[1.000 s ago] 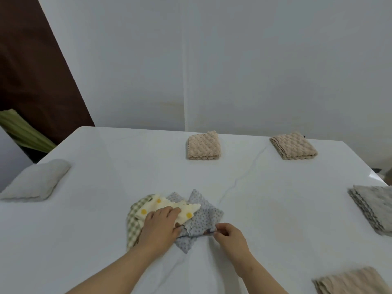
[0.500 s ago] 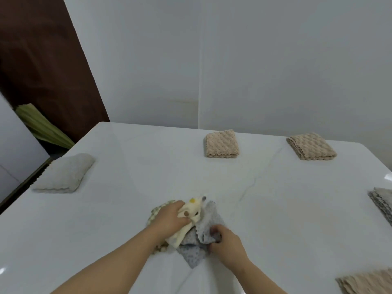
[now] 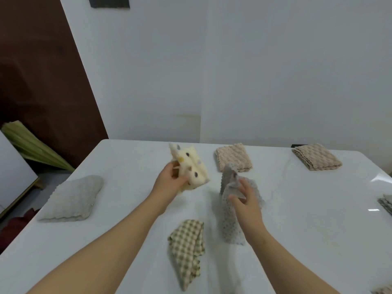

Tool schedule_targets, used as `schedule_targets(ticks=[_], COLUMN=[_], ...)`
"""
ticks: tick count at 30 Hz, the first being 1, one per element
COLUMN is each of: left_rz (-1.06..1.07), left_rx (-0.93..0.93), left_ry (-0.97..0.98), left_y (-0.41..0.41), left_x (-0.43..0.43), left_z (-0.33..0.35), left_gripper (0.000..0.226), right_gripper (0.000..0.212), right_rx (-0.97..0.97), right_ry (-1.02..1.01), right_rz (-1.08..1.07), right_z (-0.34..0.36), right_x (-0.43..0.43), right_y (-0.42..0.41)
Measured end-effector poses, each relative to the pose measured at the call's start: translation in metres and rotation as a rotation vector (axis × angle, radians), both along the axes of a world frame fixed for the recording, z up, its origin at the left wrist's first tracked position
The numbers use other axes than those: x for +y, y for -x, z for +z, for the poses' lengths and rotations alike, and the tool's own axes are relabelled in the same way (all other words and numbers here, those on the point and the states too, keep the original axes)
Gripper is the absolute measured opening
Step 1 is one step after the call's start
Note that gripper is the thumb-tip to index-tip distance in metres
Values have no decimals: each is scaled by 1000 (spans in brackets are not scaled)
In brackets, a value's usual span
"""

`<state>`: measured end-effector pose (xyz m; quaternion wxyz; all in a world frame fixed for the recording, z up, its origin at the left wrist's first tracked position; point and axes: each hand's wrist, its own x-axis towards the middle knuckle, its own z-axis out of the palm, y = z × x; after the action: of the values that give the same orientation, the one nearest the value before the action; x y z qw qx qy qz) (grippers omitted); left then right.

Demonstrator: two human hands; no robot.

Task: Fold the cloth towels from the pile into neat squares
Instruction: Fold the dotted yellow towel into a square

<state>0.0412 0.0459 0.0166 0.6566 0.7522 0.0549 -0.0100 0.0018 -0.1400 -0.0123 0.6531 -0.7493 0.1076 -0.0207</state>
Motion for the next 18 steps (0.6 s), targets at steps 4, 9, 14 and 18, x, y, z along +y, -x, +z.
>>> schedule_targets(ticks=[4,9,14,18], left_rz=[-97,-99,-287,-440], left_rx=[101,134,32,-42], left_ry=[-462,-458,-507,-520], left_y=[10,24,30,41], left_x=[5,-3,-23,-45], left_z=[-26,-46,-40,-33], left_gripper=[31,1,23,9], right_gripper=[44,42,59,70], right_rx=[163,326,211,75], right_ry=[195,195,181,185], right_rz=[41,129,163,197], right_z=[-25,-50,-44,-31], right_x=[6,10,5,-7], right_y=[10,28,33,37])
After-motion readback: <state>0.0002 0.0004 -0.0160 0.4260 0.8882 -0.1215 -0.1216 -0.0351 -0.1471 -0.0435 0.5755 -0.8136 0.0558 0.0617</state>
